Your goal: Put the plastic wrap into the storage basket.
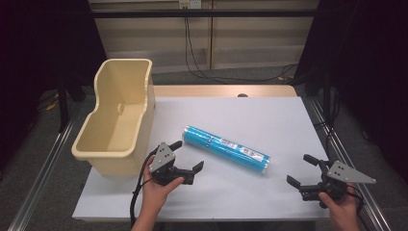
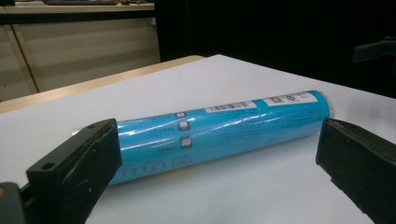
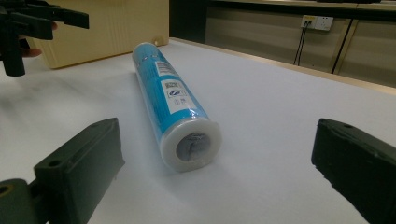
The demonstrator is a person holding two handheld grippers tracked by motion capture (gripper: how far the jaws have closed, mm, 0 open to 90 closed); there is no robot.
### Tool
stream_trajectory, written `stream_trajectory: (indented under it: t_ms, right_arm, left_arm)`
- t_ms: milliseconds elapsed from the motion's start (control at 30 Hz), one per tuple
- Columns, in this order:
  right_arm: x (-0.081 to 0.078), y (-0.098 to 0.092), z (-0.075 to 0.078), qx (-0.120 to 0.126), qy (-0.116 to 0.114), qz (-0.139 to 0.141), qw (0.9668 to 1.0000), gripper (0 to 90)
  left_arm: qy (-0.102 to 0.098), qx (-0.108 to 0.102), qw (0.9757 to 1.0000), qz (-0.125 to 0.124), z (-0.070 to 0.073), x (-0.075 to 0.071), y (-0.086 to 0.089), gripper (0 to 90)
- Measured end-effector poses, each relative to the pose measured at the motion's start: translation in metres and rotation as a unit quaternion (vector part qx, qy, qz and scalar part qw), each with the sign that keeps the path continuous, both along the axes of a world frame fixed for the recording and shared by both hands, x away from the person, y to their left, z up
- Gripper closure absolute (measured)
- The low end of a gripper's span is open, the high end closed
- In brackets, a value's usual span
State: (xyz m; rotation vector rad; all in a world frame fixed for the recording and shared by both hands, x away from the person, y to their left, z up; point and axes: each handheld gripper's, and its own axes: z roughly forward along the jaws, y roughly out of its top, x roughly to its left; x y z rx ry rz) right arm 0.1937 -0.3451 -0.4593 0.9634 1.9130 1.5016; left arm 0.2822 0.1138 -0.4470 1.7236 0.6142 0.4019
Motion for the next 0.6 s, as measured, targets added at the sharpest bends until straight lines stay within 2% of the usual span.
stream_trajectory:
  t_ms: [100, 200, 333, 600]
  right_arm:
    - [0.000, 0.000, 0.000, 0.000, -0.001, 0.000, 1.0000, 1.4]
    - [0.000, -0.001, 0.000, 0.002, -0.001, -0.001, 1.0000, 1.4]
    - [0.000, -0.001, -0.001, 0.001, 0.000, 0.002, 1.0000, 1.4]
    - [0.001, 0.001, -0.001, 0.004, 0.001, 0.008, 1.0000, 1.6]
  left_arm:
    - [0.000, 0.003, 1.0000, -0.007, 0.000, 0.004, -0.005, 0.1]
    - [0.005, 0.013, 0.9996, -0.026, 0.001, 0.010, -0.017, 0.1]
    - [0.006, 0.012, 0.9992, -0.036, 0.003, 0.013, -0.025, 0.1]
    - [0.018, 0.036, 0.9975, -0.058, 0.011, 0.026, -0.048, 0.3]
